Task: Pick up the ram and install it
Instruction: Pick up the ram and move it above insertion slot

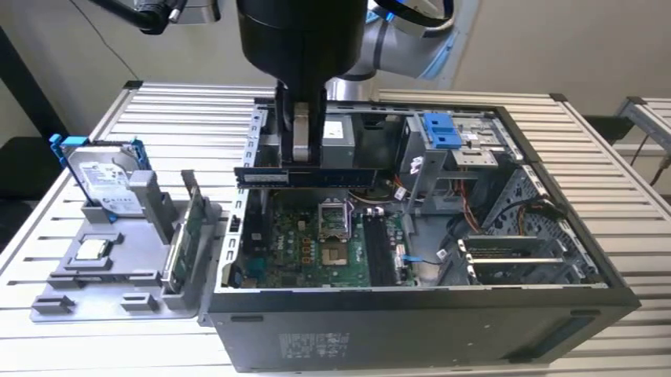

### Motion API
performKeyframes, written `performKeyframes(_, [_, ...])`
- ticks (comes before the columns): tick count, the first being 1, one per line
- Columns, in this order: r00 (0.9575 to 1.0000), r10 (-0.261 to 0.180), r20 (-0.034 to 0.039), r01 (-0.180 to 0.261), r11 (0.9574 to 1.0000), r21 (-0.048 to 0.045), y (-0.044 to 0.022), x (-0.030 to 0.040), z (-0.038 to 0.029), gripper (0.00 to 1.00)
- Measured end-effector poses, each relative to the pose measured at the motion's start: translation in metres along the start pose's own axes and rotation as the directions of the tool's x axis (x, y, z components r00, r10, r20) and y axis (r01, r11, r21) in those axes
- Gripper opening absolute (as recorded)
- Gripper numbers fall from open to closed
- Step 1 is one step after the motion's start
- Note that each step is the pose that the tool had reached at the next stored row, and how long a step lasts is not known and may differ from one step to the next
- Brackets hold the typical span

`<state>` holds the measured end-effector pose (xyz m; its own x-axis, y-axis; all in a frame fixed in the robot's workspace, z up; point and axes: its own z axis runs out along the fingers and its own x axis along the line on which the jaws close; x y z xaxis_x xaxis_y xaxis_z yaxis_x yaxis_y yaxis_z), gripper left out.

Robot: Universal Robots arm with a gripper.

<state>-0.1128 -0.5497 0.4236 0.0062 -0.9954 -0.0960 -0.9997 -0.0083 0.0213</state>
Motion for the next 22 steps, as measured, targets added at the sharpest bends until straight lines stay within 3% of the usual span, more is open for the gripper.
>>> performKeyframes(14, [1.0,0.0,0.0,0.0,1.0,0.0,-0.0272,0.0002,-0.0006,0.14])
performKeyframes(22, [1.0,0.0,0.0,0.0,1.0,0.0,-0.0512,0.0003,-0.0011,0.14])
